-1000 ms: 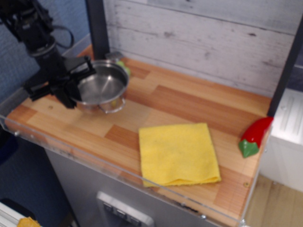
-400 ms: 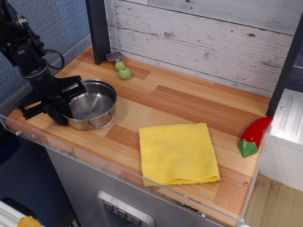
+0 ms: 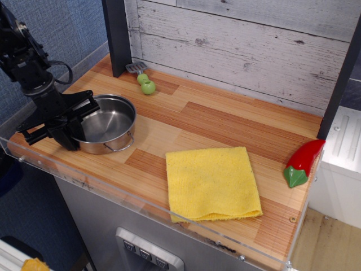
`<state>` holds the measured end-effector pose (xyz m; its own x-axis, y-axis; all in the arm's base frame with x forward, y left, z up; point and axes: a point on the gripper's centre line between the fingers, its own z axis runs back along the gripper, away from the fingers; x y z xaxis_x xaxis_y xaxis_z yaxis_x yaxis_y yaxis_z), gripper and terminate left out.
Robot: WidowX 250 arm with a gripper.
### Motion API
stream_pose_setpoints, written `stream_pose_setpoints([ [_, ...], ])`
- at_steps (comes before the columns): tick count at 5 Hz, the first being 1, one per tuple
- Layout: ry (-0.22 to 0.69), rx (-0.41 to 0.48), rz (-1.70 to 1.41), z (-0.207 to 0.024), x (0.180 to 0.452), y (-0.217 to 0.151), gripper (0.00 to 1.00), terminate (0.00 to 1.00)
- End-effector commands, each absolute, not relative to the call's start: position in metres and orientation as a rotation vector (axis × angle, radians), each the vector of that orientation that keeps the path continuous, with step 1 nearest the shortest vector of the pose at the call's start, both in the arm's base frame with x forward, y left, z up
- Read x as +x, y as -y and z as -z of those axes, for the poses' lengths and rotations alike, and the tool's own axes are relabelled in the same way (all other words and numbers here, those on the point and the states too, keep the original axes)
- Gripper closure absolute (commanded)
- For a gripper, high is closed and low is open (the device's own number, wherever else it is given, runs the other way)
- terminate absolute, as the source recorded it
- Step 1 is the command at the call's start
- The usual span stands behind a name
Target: Move pot to left of yellow cloth.
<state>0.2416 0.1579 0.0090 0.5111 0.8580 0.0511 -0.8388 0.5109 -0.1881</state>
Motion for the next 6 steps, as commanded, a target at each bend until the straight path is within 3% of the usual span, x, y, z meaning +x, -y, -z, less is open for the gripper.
stream_pose_setpoints([
  [1,0.176,-0.128,-1.004,-0.024,0.243,-0.160,0.00,0.00],
  [3,0.210,-0.143,-0.975,-0.039,0.251,-0.155,0.00,0.00],
  [5,0.274,-0.164,-0.942,-0.076,0.258,-0.151,0.00,0.00],
  [6,0.247,-0.192,-0.872,-0.100,0.259,-0.149,0.00,0.00],
])
